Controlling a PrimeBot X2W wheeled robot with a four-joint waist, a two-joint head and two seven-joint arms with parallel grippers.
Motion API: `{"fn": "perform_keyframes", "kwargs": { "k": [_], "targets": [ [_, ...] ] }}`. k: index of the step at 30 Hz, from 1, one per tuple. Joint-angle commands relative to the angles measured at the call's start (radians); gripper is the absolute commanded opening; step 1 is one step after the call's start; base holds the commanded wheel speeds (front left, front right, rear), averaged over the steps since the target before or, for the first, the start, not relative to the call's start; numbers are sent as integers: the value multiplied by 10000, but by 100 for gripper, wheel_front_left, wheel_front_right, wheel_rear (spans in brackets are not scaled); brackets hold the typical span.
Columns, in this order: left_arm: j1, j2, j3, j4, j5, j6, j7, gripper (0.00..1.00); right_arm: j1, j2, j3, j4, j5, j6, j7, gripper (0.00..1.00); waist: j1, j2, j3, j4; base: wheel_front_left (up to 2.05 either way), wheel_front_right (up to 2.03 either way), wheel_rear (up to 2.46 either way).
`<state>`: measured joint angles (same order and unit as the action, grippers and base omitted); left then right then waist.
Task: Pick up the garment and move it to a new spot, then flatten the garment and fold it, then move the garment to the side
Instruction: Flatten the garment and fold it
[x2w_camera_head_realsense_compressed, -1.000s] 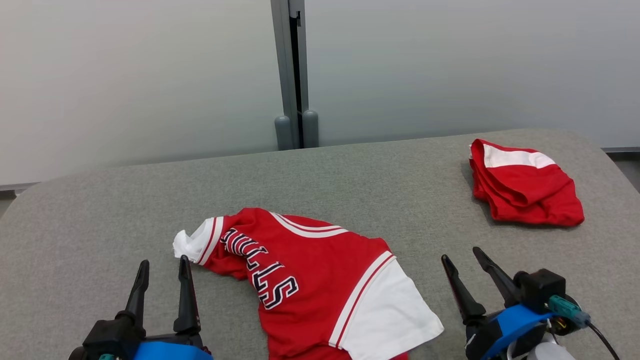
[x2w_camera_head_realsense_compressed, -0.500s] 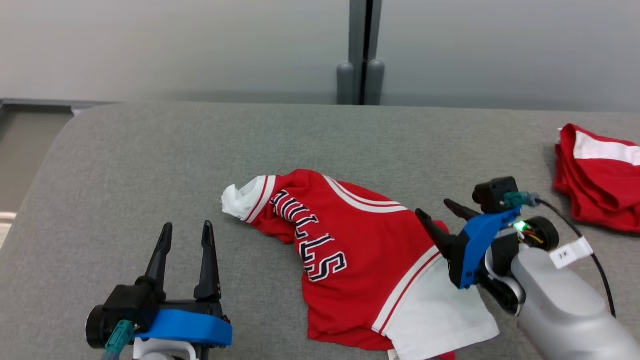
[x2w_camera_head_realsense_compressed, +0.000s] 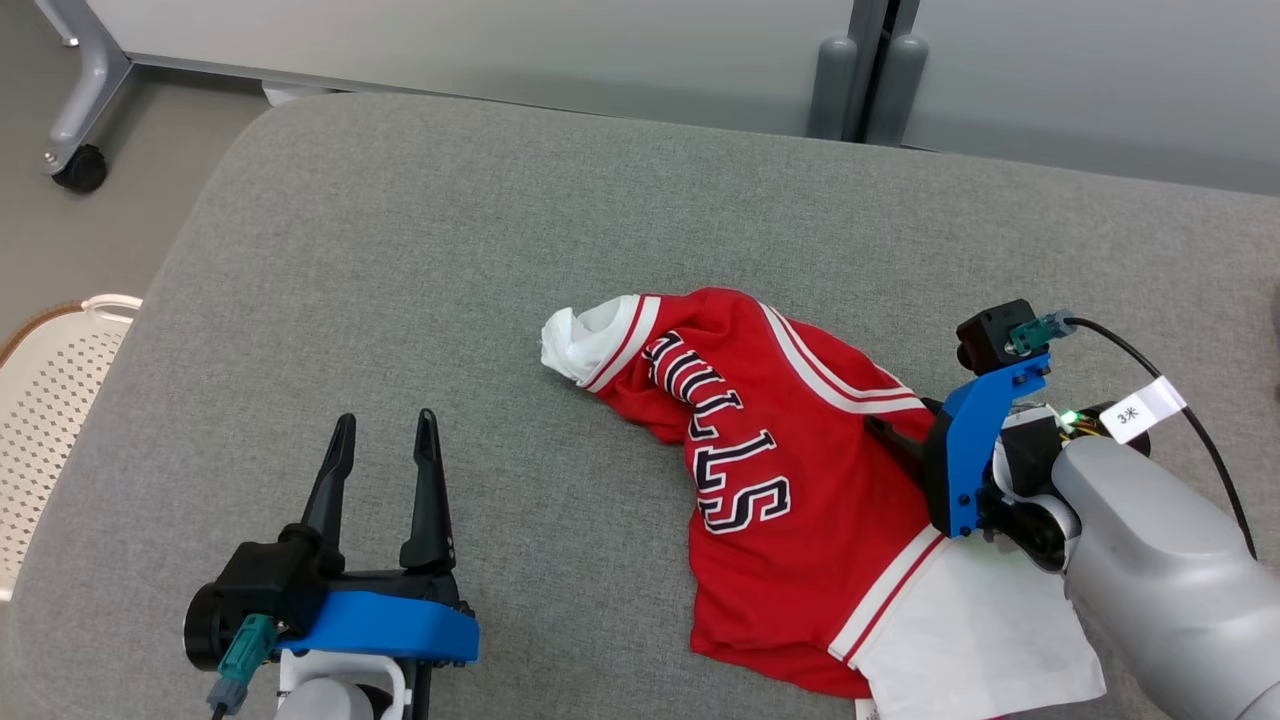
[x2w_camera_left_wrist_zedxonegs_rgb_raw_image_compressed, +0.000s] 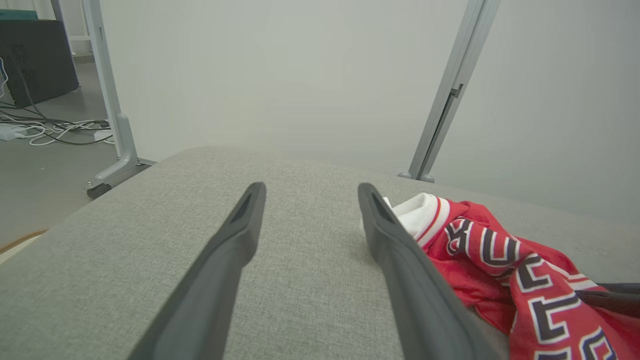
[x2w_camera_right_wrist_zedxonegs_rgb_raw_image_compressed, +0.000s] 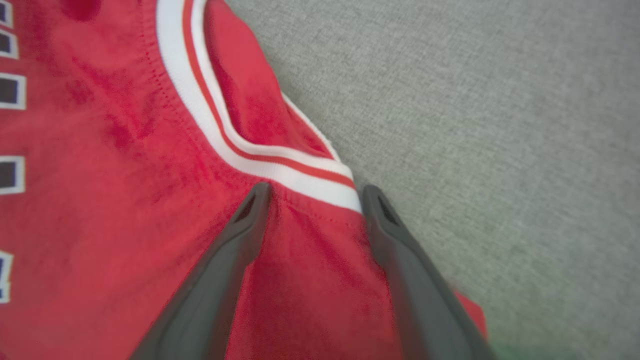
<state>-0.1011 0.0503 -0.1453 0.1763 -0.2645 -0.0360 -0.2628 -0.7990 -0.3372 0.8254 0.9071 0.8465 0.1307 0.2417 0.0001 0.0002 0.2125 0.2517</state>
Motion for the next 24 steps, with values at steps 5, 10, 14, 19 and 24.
{"fn": "perform_keyframes", "kwargs": {
  "k": [5,10,14,19,24],
  "targets": [
    [-113,2,4,43,-89,91,-27,100,-393,-153,593,-94,286,1,-955,0,-1,-2,-37,-107,0,0,0],
    [68,1,103,212,19,19,-27,100,-612,-107,867,-105,518,-1,-2182,0,-1,-2,-490,-522,0,0,0],
    [249,1,306,371,147,-106,-27,100,-607,-301,972,62,727,-1,-2823,0,-1,-2,-964,-1059,0,0,0],
    [504,4,565,508,304,-259,-27,100,-348,-784,992,426,893,-1,-3072,0,-1,-2,-1435,-1833,0,0,0],
    [698,4,697,575,377,-353,-27,100,304,-1255,797,917,1193,-1,-2997,0,-1,-2,-1645,-2504,0,0,0]
  ]
}}
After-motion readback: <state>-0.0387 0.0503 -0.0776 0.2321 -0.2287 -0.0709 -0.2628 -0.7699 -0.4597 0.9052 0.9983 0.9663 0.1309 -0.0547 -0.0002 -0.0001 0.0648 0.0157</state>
